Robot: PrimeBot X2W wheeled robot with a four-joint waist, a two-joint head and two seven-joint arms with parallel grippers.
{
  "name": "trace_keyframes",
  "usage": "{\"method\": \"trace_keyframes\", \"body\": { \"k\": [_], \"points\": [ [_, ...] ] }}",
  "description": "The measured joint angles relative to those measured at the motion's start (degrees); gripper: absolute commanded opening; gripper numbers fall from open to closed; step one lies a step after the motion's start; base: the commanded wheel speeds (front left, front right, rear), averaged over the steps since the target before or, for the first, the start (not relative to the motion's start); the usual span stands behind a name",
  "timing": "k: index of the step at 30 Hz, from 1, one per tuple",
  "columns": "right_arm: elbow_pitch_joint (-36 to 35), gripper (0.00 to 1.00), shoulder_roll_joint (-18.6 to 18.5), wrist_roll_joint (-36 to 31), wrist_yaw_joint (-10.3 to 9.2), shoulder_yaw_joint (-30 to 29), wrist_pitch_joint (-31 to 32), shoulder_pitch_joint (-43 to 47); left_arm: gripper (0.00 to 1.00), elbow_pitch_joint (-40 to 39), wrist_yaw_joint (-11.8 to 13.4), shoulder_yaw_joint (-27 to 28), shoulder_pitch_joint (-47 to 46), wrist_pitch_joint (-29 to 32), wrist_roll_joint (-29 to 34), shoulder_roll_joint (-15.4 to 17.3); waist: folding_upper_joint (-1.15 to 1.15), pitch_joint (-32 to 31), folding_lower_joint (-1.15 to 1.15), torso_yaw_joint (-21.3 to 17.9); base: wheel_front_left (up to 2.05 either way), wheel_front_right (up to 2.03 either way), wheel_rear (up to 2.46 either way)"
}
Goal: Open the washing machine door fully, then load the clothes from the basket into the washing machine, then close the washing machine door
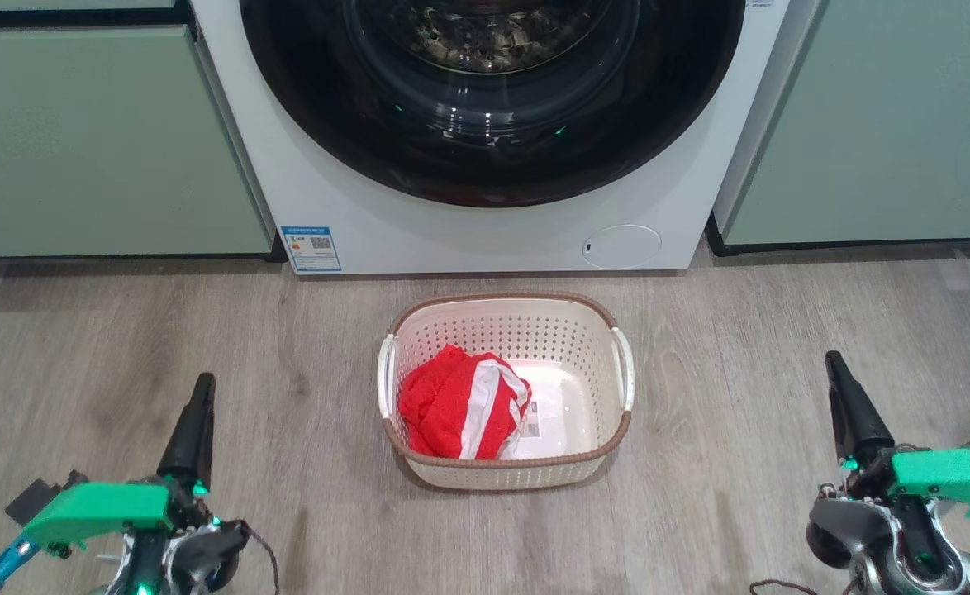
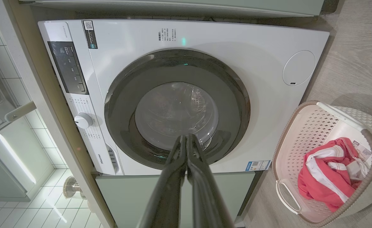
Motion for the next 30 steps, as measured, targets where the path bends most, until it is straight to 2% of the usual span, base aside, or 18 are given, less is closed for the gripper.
{"method": "trace_keyframes", "body": {
  "k": [13,14,19,30],
  "points": [
    [0.00,0.00,0.00,0.00,0.00,0.00,0.01,0.00,0.00,0.00,0.00,0.00,0.00,0.00,0.00,0.00,0.00,0.00,0.00,0.00,0.00,0.00,0.00],
    [0.30,1.00,0.03,-0.01,0.00,0.01,0.00,0.04,1.00,0.26,0.08,-0.02,0.04,-0.04,-0.02,-0.02,0.00,0.00,0.00,0.00,0.00,0.00,0.00],
    [3.90,1.00,0.27,-0.02,0.00,0.26,-0.08,3.13,1.00,3.99,0.11,-0.36,3.09,-0.11,-0.02,-0.53,0.00,0.01,0.00,-0.02,0.00,0.00,0.00],
    [3.15,1.00,0.27,-1.27,0.00,0.23,-1.85,3.68,1.00,3.69,0.11,-0.53,3.46,-1.69,0.45,-0.55,0.00,-0.14,0.00,-0.04,0.00,0.00,0.00]
  ]
}}
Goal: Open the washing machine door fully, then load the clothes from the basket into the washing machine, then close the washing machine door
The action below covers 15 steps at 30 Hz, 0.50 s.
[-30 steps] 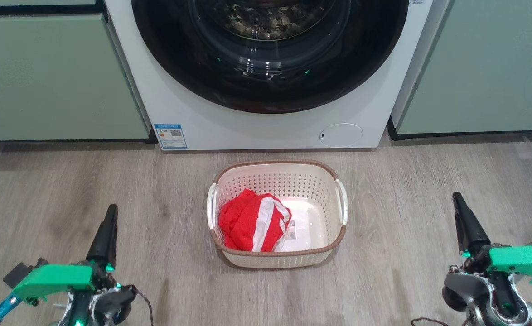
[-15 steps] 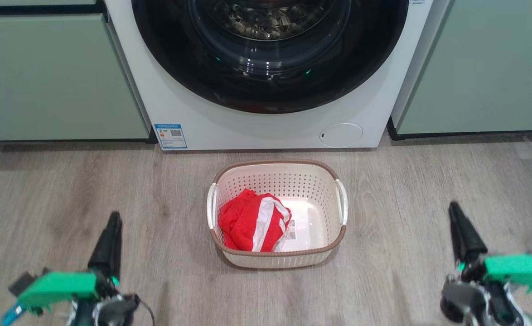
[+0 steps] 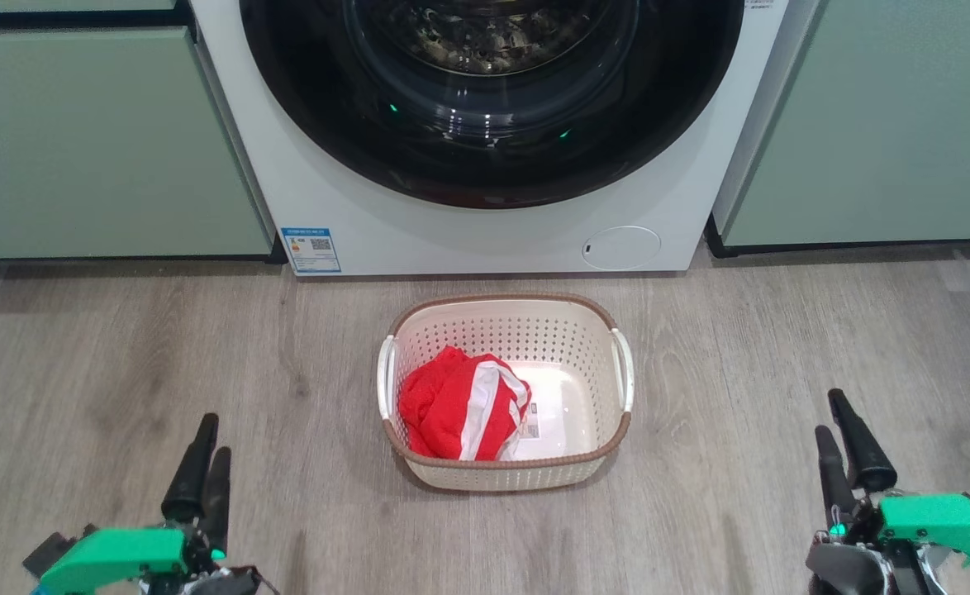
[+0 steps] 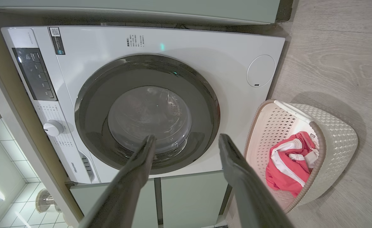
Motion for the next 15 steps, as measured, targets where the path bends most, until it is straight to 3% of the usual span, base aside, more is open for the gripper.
{"method": "trace_keyframes", "body": {
  "k": [15],
  "points": [
    [-2.27,1.00,0.00,-6.61,0.00,-1.59,-2.38,-0.13,1.00,-1.85,-0.01,1.76,-0.02,-2.66,2.98,0.01,0.00,-0.22,0.00,0.19,0.00,0.00,0.00]
  ]
}}
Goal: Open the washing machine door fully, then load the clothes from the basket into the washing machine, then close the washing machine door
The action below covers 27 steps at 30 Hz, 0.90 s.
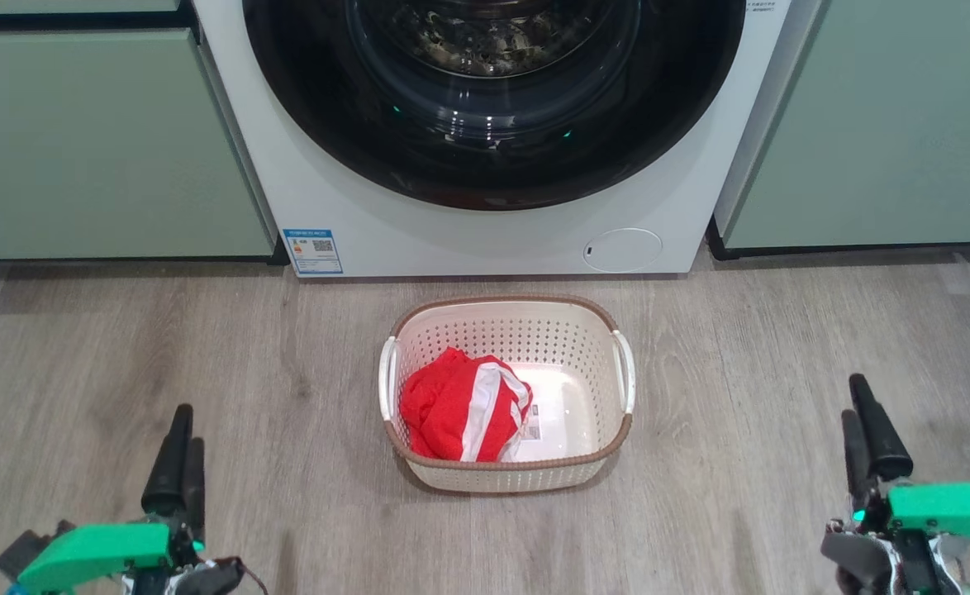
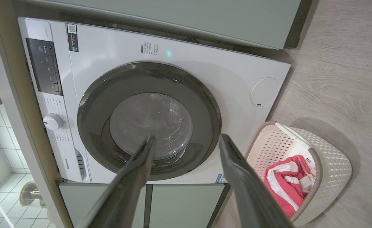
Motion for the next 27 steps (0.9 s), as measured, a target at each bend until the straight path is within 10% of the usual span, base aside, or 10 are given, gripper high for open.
{"method": "trace_keyframes", "body": {
  "k": [27],
  "points": [
    [-12.40,1.00,-0.01,-26.95,0.00,2.92,-4.36,-0.80,1.00,-7.87,-0.01,8.16,-2.47,-4.39,16.52,-0.01,0.00,-0.23,0.00,0.56,0.00,0.00,0.00]
  ]
}}
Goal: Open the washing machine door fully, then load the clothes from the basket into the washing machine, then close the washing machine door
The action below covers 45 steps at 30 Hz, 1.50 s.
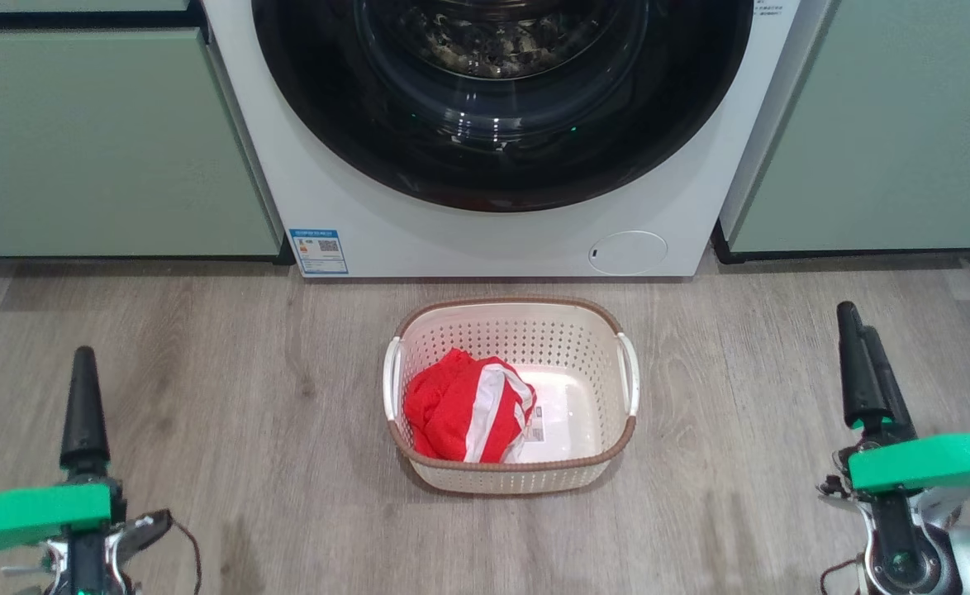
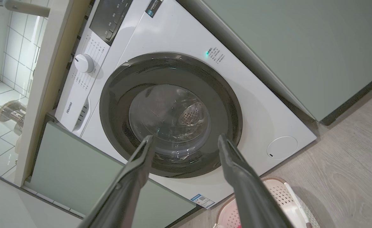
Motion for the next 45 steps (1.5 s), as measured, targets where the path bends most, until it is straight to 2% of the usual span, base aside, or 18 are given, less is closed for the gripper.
{"method": "trace_keyframes", "body": {
  "k": [8,21,30,34,40,45],
  "points": [
    [-1.58,1.00,-0.01,-6.77,0.00,0.63,-1.46,0.01,1.00,-4.94,0.10,-0.65,0.03,-1.41,7.38,0.00,0.00,-0.13,0.00,0.18,0.00,0.00,0.00],
    [-2.43,1.00,-0.03,-19.73,0.00,0.99,-3.43,0.01,1.00,-14.61,7.77,-9.83,0.21,-3.46,23.38,0.07,0.00,0.26,0.00,0.32,0.00,0.00,0.00],
    [-4.03,1.00,-0.05,-28.66,0.00,2.69,-4.98,0.01,1.00,-17.62,9.85,-15.83,0.29,-4.93,34.45,0.19,0.00,0.28,0.00,0.46,0.00,0.00,0.00],
    [-4.05,1.00,-0.08,-29.65,0.00,2.61,-5.65,0.01,1.00,-18.09,10.73,-18.70,0.30,-5.57,40.30,0.23,0.00,0.26,0.00,0.53,0.00,0.00,0.00],
    [-3.48,1.00,-0.09,-32.85,0.00,2.93,-6.68,0.02,1.00,-18.20,13.69,-22.19,0.36,-6.58,47.59,0.29,0.00,0.20,0.00,0.54,0.00,0.00,0.00],
    [-2.57,1.00,-0.10,-35.08,0.00,3.38,-7.28,0.02,1.00,-17.59,14.14,-24.05,0.44,-7.10,50.77,0.33,0.00,0.11,0.00,0.52,0.00,0.00,0.00]
  ]
}}
